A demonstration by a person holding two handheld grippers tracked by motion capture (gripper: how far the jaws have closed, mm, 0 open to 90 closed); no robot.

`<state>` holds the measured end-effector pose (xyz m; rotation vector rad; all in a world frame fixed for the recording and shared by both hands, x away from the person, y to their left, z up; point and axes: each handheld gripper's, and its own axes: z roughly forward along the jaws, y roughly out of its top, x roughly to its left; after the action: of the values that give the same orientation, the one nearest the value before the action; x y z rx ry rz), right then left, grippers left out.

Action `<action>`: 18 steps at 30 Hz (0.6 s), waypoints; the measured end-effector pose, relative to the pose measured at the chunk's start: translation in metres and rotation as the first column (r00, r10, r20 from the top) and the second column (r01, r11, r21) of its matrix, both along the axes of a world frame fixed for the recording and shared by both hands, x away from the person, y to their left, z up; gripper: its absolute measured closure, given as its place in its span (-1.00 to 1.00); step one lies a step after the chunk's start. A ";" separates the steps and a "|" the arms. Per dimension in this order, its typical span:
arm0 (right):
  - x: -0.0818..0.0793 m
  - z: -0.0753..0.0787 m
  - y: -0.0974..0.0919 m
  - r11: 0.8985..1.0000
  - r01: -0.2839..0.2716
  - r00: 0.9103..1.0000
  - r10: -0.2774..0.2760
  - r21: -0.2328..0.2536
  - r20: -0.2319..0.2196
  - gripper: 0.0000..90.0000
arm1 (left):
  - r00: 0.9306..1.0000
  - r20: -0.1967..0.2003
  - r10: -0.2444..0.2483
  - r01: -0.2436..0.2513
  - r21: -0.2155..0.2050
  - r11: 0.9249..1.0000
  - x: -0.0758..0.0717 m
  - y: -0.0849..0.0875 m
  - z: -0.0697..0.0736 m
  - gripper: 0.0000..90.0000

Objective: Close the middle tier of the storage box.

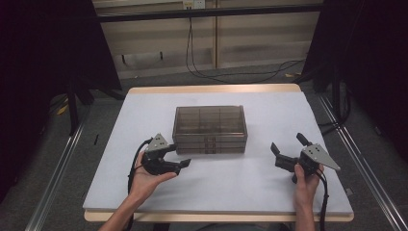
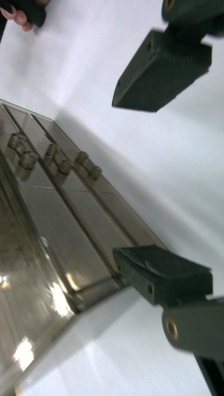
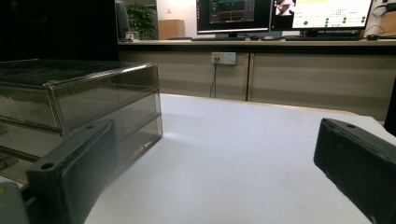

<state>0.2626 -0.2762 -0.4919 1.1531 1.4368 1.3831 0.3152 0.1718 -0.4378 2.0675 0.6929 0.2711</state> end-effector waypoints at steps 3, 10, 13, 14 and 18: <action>0.000 0.000 0.000 1.000 0.003 1.000 -0.003 0.002 0.000 -1.00 | 1.000 0.001 0.016 -0.016 0.004 1.000 -0.004 0.009 -0.001 -0.64; 0.000 0.000 0.000 1.000 -0.002 1.000 0.002 0.000 -0.001 -1.00 | 0.997 -0.017 0.070 -0.070 -0.020 0.997 -0.011 0.030 -0.007 -0.80; 0.001 0.000 0.000 1.000 -0.002 1.000 0.002 -0.001 -0.007 -1.00 | 0.996 -0.031 0.079 -0.080 -0.012 0.997 -0.015 0.035 -0.008 -0.83; 0.001 0.000 0.000 1.000 -0.001 1.000 0.001 -0.001 -0.008 -1.00 | 0.997 -0.036 0.074 -0.074 -0.013 0.997 -0.017 0.038 -0.008 -0.83; 0.001 0.000 0.000 1.000 -0.001 1.000 0.001 -0.003 -0.008 -1.00 | 0.994 -0.038 0.105 -0.106 -0.017 0.994 -0.021 0.053 -0.010 -0.84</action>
<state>0.2632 -0.2762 -0.4917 1.1572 1.4448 1.3778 0.2941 0.2249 -0.4482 2.0254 0.8258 0.2862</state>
